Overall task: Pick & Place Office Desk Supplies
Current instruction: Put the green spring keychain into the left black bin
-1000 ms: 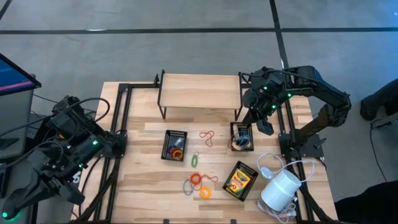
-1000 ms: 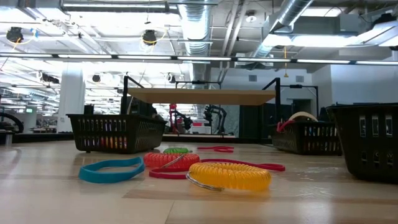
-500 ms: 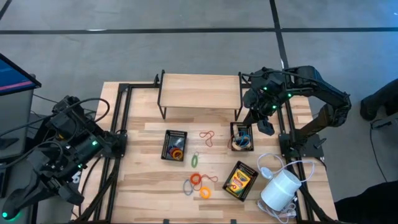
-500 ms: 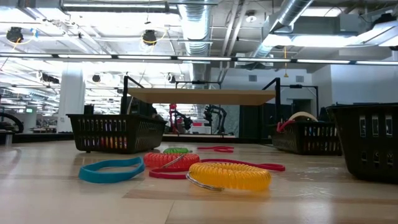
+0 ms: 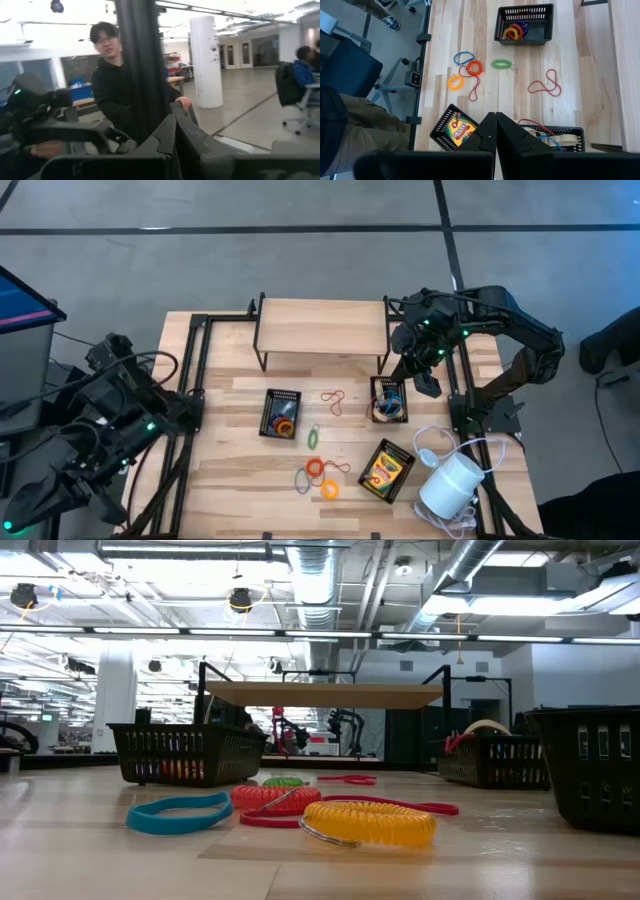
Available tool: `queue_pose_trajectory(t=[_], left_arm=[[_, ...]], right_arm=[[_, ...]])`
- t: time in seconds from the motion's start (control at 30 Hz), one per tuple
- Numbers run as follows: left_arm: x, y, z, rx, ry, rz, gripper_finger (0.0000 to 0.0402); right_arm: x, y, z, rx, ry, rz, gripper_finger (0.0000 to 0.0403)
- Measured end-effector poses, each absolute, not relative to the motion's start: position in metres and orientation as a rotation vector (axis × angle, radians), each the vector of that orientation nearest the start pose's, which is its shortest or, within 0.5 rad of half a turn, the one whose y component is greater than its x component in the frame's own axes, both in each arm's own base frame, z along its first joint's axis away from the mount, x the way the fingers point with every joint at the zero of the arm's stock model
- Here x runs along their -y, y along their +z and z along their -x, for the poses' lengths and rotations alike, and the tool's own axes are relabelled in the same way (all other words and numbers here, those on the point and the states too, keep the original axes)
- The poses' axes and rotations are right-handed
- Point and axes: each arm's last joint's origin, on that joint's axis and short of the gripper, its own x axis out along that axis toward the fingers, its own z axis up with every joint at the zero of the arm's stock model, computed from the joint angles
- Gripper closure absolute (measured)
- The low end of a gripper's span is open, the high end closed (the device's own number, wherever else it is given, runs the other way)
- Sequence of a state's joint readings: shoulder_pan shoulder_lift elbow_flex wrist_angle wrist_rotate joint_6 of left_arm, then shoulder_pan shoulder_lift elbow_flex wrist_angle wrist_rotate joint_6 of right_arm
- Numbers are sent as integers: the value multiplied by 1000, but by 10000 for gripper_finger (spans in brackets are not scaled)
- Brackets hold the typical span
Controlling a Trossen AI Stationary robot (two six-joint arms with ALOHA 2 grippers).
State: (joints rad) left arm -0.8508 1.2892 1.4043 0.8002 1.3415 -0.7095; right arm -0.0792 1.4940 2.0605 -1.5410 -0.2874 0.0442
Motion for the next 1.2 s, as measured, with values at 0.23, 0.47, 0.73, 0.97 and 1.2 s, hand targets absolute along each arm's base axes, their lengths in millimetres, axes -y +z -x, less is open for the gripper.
queue_pose_trajectory(t=[0.23, 0.47, 0.73, 0.97, 1.2], left_arm=[[206, 498, -109, 396, -2340, 87, 401], [211, 497, -97, 375, -2424, 77, 401], [191, 506, -55, 556, -2664, -123, 401], [148, 523, -28, 680, -2683, -132, 401], [115, 532, -13, 708, -2689, -133, 401]], right_arm=[[10, 470, -228, -964, 170, -219, 403], [10, 470, -228, -960, 170, -218, 403], [10, 470, -228, -957, 170, -218, 403], [10, 470, -228, -957, 170, -218, 403], [10, 470, -229, -956, 170, -218, 403]])
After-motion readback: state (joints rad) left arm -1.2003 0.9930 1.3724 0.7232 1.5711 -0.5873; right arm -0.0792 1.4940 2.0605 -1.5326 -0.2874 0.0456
